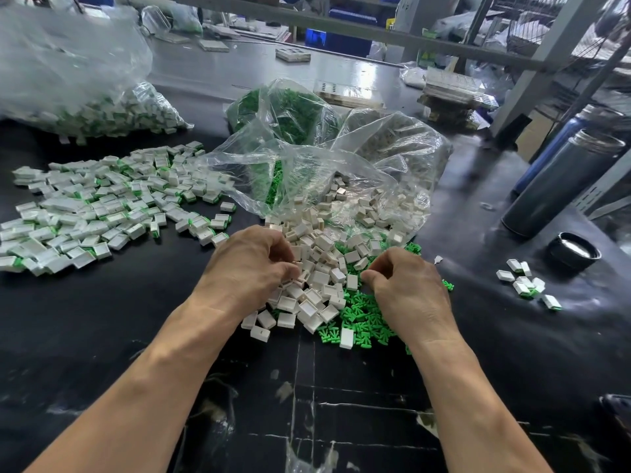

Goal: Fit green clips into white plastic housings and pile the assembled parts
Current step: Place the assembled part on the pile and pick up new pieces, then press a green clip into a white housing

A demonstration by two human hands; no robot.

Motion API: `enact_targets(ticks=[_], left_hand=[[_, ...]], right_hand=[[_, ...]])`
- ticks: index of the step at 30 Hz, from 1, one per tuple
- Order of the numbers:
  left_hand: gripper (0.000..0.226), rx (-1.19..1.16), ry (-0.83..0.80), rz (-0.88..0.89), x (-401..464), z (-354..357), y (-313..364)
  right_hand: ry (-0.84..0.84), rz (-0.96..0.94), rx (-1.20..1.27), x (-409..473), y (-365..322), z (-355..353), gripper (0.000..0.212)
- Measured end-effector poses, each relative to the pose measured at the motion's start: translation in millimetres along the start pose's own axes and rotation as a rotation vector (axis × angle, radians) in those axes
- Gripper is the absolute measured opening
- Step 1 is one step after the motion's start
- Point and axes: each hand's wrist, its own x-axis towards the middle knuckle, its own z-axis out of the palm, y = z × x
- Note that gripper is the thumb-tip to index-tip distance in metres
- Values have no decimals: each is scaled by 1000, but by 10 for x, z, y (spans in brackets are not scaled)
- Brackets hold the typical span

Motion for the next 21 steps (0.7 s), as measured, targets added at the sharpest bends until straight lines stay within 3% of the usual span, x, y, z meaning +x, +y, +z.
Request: enact_targets(ticks=[5,9,21], left_hand=[[12,-3,9,-3,-7,-5,-14],[16,18,40,10,-30,20,22],[14,95,121,32,-30,116,118]], right_hand=[[112,-50,242,-38,-14,4,4],[89,-44,420,-56,-23,19,12],[142,-94,526,-82,-59,95,18]])
